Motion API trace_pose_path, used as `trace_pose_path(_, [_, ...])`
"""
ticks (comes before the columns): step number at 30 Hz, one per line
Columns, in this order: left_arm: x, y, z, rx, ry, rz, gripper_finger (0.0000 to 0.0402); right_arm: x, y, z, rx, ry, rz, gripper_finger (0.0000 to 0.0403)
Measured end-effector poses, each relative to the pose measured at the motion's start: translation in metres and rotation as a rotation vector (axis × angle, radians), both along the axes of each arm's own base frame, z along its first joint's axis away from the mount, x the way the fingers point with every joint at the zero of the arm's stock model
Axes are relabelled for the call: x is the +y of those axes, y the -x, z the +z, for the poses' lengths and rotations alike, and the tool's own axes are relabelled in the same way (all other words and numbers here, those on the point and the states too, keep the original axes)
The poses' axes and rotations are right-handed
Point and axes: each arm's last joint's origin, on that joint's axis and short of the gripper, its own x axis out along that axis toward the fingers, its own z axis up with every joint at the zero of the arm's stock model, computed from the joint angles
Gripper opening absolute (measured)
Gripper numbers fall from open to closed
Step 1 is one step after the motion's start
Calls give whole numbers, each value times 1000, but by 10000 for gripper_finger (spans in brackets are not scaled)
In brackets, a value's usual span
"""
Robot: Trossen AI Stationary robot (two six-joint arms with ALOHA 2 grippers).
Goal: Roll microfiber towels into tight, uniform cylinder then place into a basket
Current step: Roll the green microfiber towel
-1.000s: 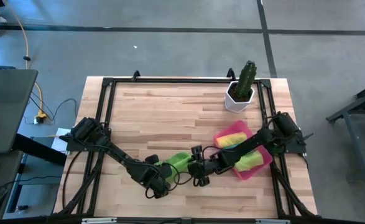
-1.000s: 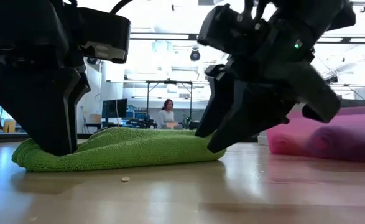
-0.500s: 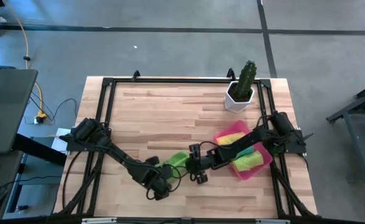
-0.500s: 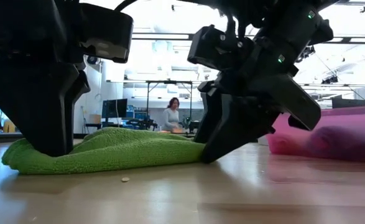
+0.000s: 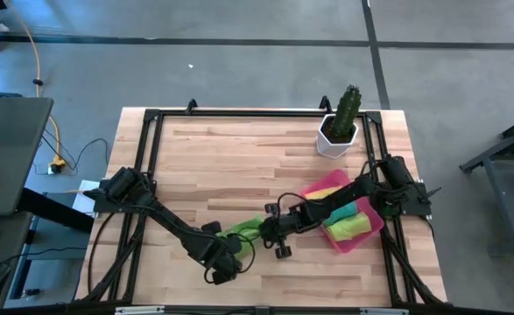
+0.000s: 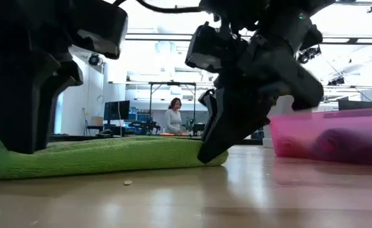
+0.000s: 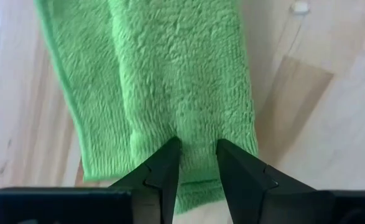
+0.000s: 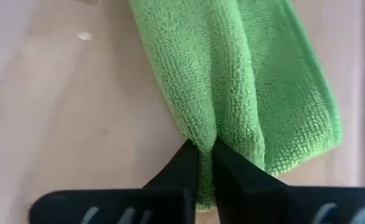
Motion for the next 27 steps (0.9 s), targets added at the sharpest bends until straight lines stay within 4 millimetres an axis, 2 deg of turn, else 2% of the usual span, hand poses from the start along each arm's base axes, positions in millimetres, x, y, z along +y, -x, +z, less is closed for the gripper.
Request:
trace_pose_path(10, [-13, 5, 17, 42, -24, -29, 101, -31, -9, 0, 162, -485, -54, 5])
trace_pose_path(15, [-24, 6, 25, 6, -39, -99, 101, -48, -12, 1, 263, -682, -184, 5])
trace_pose_path(19, [-34, 8, 31, -63, -131, -177, 101, -59, -12, 1, 329, -775, -268, 5])
trace_pose_path(25, [-47, 7, 41, -243, -382, -303, 101, -70, -13, 2, 402, -886, -322, 5])
trace_pose_path(27, [-50, 7, 42, -273, -414, -338, 101, -73, -13, 2, 428, -929, -329, 5])
